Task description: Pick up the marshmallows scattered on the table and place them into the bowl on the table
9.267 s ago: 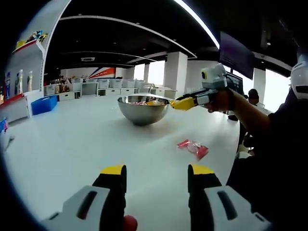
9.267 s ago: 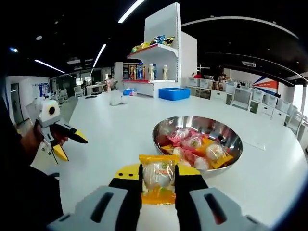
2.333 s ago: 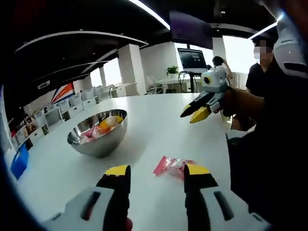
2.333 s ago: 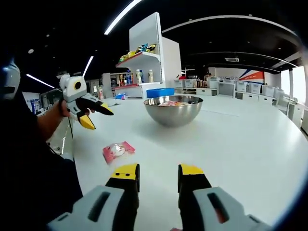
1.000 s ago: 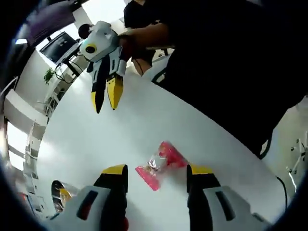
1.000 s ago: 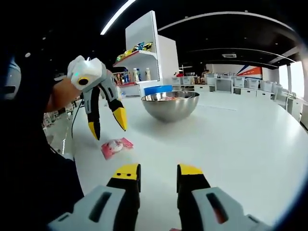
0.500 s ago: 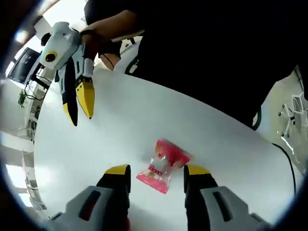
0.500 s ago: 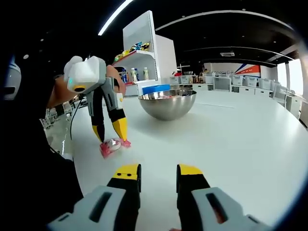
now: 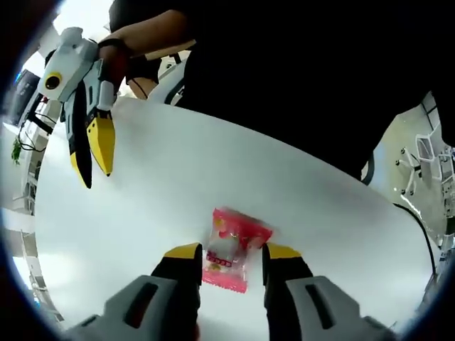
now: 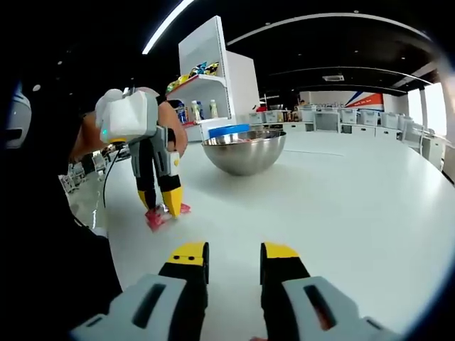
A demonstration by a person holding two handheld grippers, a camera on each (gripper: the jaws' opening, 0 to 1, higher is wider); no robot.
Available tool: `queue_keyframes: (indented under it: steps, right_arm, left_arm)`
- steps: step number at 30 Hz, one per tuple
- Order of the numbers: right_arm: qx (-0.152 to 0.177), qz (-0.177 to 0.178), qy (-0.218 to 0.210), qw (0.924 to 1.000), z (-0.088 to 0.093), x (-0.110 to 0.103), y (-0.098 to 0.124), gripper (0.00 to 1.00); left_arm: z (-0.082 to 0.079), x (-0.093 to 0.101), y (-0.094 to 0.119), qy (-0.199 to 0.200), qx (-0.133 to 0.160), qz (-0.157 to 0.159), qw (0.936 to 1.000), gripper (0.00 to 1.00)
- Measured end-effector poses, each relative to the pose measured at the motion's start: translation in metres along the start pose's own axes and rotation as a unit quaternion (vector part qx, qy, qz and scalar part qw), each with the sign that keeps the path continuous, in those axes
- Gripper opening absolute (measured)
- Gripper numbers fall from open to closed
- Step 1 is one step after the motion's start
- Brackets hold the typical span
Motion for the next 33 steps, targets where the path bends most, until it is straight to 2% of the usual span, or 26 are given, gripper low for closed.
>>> queue_keyframes:
  steps: [8,17,23,26,30,33]
  right_arm:
    - [0.001,0.0,-0.002,1.0,0.0,0.0,0.001,0.28]
    - [0.001,-0.004,0.0,1.0,-0.002,-0.004,-0.003,0.28]
    - [-0.001,-0.007,0.002,1.0,-0.004,-0.007,-0.004,0.28]
    - [-0.004,-0.008,0.003,1.0,-0.004,-0.007,-0.005,0.28]
    - [-0.005,-0.008,0.006,0.9999,-0.005,-0.009,-0.005,0.27]
    - [-0.006,-0.014,0.008,0.9999,-0.006,-0.012,-0.005,0.27]
  left_arm:
    - [-0.005,0.003,0.0,0.008,0.01,0.002,0.9999,0.23]
    - [-0.009,0.006,0.009,0.015,0.018,-0.025,0.9994,0.22]
    - [-0.01,0.006,0.005,0.029,0.029,-0.039,0.9984,0.22]
    - [-0.008,0.006,0.011,0.039,0.044,-0.048,0.9971,0.22]
    - [-0.011,0.006,0.023,0.046,0.061,-0.08,0.9939,0.22]
    - [-0.016,0.006,0.033,0.054,0.097,-0.111,0.9876,0.22]
Point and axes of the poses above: the point that each gripper's makers call its tool centre point, and the gripper's own axes: y roughly backward along the fingers, x roughly to its right, z roughly out of its underside, the point moved 9 cm from there along y, roughly backward along the fingers, and after that the axes turned 14 degrees about x, right-handed, at the moved point
